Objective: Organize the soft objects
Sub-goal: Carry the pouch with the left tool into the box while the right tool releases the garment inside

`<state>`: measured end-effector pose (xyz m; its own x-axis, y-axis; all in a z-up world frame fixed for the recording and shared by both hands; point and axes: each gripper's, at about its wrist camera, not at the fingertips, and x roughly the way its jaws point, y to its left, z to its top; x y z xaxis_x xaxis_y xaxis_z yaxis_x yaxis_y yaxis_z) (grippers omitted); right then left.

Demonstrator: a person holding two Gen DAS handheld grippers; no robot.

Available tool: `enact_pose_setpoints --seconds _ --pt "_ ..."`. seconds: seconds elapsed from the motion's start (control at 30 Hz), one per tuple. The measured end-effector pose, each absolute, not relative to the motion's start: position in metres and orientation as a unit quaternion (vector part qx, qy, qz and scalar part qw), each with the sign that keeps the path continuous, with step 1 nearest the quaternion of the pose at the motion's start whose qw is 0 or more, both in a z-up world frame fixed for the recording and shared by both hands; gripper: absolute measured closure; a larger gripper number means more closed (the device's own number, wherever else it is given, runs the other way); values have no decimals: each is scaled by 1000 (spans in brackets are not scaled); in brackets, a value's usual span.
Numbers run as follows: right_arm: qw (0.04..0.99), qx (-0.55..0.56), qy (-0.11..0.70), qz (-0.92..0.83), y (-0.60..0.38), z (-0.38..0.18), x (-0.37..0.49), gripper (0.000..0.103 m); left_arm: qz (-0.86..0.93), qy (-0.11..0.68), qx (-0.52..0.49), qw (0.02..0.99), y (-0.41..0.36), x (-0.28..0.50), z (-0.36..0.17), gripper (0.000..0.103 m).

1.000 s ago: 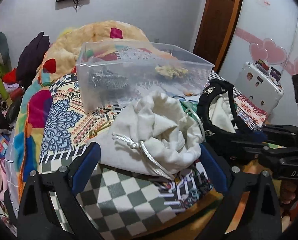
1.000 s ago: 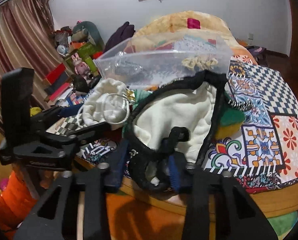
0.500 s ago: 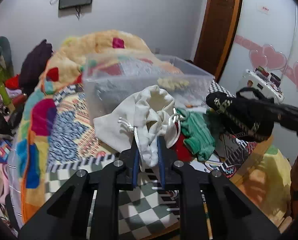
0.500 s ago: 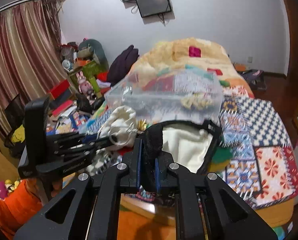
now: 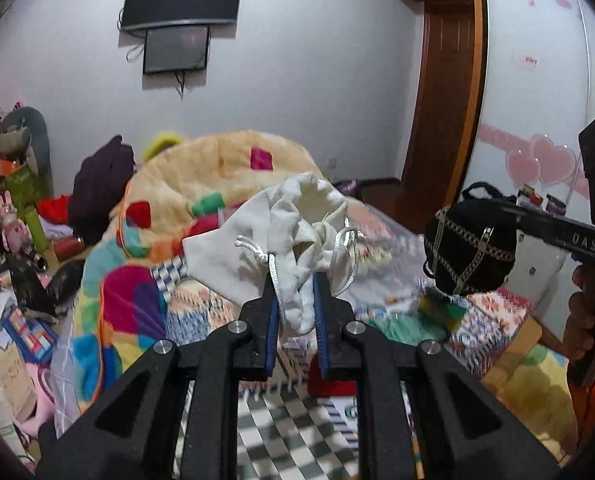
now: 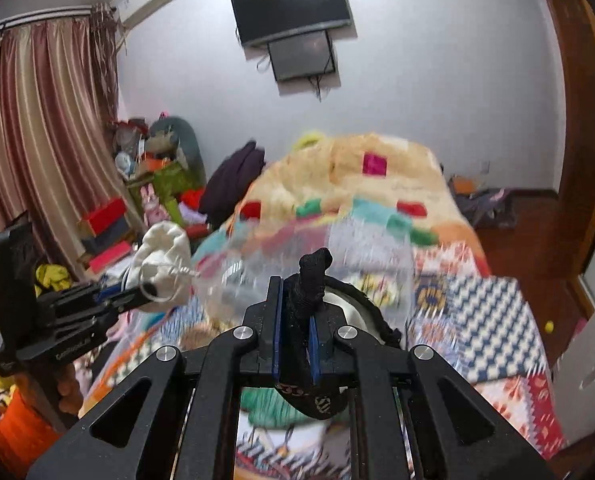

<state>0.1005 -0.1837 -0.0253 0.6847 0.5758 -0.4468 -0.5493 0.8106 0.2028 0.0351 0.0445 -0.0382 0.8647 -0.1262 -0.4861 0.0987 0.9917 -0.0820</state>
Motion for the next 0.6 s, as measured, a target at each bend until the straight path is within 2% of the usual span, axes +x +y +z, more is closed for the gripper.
enact_pose_setpoints --seconds 0.3,0.6 --pt "929 37 202 308 -178 3 128 94 -70 253 -30 965 53 82 -26 88" --pt "921 10 247 301 -143 -40 170 94 -73 306 -15 949 46 137 -60 88"
